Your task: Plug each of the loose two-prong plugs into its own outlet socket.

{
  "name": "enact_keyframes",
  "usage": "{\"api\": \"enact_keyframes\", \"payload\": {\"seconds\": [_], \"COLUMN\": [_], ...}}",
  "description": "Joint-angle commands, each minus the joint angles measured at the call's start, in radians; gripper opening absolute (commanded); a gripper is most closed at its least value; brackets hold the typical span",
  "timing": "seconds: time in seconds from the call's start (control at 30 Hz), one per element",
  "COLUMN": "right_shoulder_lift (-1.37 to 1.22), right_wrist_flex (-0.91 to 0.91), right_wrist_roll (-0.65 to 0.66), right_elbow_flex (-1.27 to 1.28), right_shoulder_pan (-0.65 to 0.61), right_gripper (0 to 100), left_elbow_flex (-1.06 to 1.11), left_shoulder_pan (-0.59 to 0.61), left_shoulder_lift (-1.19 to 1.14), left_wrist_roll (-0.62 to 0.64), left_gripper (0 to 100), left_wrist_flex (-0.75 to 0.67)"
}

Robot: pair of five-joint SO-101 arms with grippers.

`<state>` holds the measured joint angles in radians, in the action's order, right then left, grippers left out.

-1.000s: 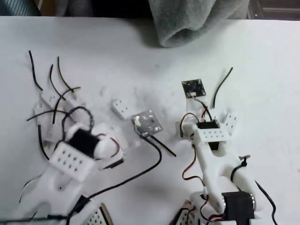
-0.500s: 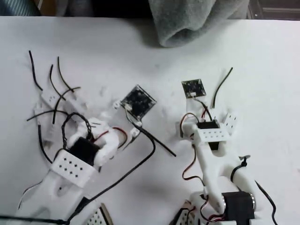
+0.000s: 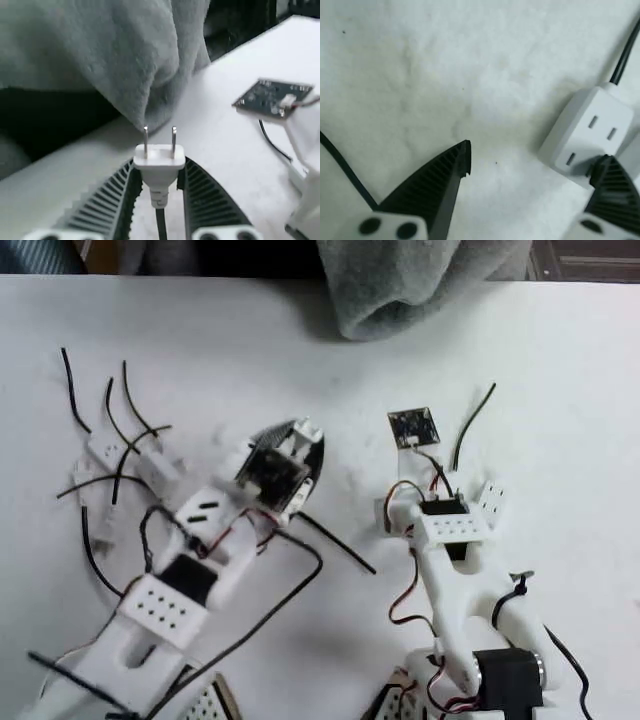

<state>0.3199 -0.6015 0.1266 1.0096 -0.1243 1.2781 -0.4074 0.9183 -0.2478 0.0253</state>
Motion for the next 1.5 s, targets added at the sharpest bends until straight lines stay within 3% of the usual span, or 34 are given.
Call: {"api": "enact_keyframes", "payload": {"seconds": [0.0, 0.37, 0.5, 0.7, 0.97, 1.27, 1.47], "right_shoulder_lift": [0.031, 0.084, 0.205, 0.441, 0.748, 0.975, 0.947], "right_wrist_flex": [0.015, -0.074, -0.223, -0.380, -0.456, -0.478, -0.404], "right_wrist_roll": [-0.002, -0.006, -0.006, 0.000, 0.015, 0.299, 0.341], "right_elbow_flex": [-0.011, -0.104, -0.230, -0.448, -0.614, -0.528, -0.442], "right_shoulder_pan": [0.008, 0.013, 0.013, -0.027, -0.259, -0.700, -0.728], "right_gripper": [37.5, 37.5, 37.5, 35.7, 14.0, 10.8, 7.9], "left_elbow_flex": [0.057, 0.348, 0.420, 0.422, 0.422, 0.422, 0.422], "left_shoulder_pan": [-0.008, -0.007, -0.005, -0.004, -0.005, -0.007, -0.007], "left_shoulder_lift": [0.122, 0.407, 0.519, 0.593, 0.593, 0.593, 0.593], "left_wrist_roll": [0.012, 0.012, 0.014, 0.014, 0.014, 0.014, 0.014], "left_gripper": [2, 2, 2, 2, 2, 2, 2], "left_wrist_flex": [-0.232, -0.502, -0.503, -0.353, -0.342, -0.341, -0.324]}}
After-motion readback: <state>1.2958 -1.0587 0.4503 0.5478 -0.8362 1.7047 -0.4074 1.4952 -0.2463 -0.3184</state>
